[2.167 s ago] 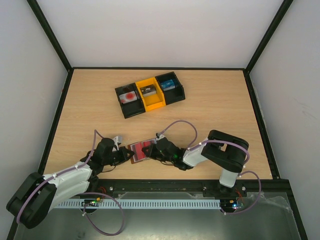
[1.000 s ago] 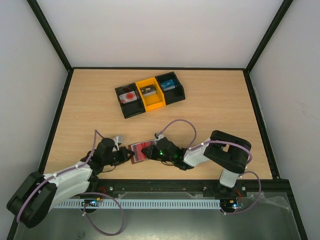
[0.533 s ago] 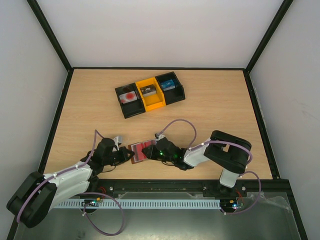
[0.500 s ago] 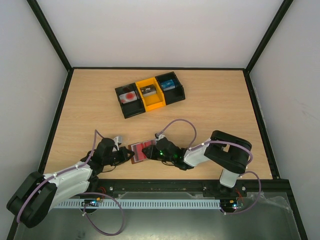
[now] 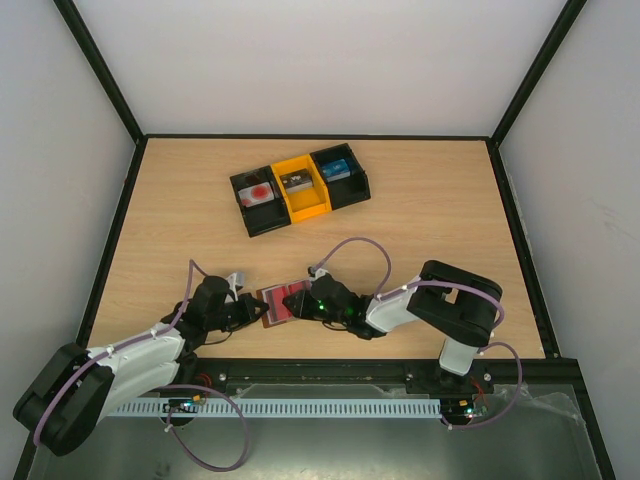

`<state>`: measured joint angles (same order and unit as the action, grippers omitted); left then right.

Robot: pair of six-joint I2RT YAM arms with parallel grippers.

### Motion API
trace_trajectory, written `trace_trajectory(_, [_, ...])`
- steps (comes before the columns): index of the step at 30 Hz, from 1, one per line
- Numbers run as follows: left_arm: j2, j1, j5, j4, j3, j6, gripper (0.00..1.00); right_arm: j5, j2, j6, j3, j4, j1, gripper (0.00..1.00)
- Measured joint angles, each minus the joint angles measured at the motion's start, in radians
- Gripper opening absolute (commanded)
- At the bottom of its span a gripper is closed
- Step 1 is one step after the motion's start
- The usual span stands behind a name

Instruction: Take the credit cards out of the card holder

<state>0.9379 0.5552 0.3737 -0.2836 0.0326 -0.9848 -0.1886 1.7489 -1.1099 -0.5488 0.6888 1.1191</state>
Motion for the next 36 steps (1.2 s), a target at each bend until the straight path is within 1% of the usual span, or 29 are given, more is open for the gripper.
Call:
trace_trajectory(5, [0.000, 0.000, 0.000, 0.000, 0.000, -0.003, 0.05, -0.014, 0.011, -0.001, 0.000, 0.016, 0.000, 0.21])
trace_trajectory(9, [0.000, 0.000, 0.000, 0.000, 0.000, -0.004, 0.05, -0.026, 0.029, -0.009, 0.000, 0.041, -0.001, 0.14])
trace_trajectory(13, [0.000, 0.000, 0.000, 0.000, 0.000, -0.004, 0.05, -0.037, 0.042, -0.025, 0.003, 0.067, -0.001, 0.12])
trace_trajectory(15, [0.000, 0.000, 0.000, 0.000, 0.000, -0.004, 0.05, -0.039, 0.042, -0.028, 0.007, 0.079, -0.003, 0.13])
trace_trajectory(18, [0.002, 0.000, -0.001, -0.001, 0.000, -0.004, 0.05, -0.041, 0.042, -0.035, 0.015, 0.088, -0.005, 0.21])
trace_trajectory(19, [0.003, 0.000, -0.001, -0.002, 0.000, -0.004, 0.05, -0.043, 0.042, -0.039, 0.018, 0.092, -0.006, 0.21])
trace_trajectory(21, [0.006, 0.000, -0.001, -0.004, 0.000, -0.004, 0.05, -0.048, 0.042, -0.046, 0.022, 0.107, -0.006, 0.16])
trace_trajectory(23, [0.009, 0.000, -0.003, -0.007, 0.000, -0.004, 0.05, -0.051, 0.042, -0.052, 0.027, 0.117, -0.006, 0.07])
trace_trajectory(25, [0.014, 0.000, -0.004, -0.013, 0.000, -0.004, 0.05, -0.057, 0.042, -0.059, 0.036, 0.132, -0.007, 0.02])
trace_trajectory(30, [0.025, 0.000, -0.004, -0.026, 0.000, -0.004, 0.06, -0.064, 0.037, -0.070, 0.061, 0.173, -0.012, 0.03])
trace_trajectory(32, [0.027, 0.000, -0.004, -0.029, 0.000, -0.004, 0.06, -0.065, 0.034, -0.074, 0.069, 0.185, -0.013, 0.14])
trace_trajectory(33, [0.030, 0.000, -0.004, -0.030, 0.000, -0.005, 0.06, -0.065, 0.032, -0.076, 0.073, 0.185, -0.014, 0.16])
trace_trajectory(34, [0.032, 0.000, -0.004, -0.033, 0.000, -0.006, 0.06, -0.065, 0.032, -0.083, 0.076, 0.185, -0.015, 0.13])
trace_trajectory(35, [0.034, 0.000, -0.004, -0.034, 0.000, -0.007, 0.06, -0.064, 0.032, -0.082, 0.079, 0.185, -0.017, 0.05])
trace_trajectory(36, [0.037, 0.000, -0.004, -0.037, 0.000, -0.007, 0.06, -0.066, 0.032, -0.081, 0.082, 0.186, -0.018, 0.02])
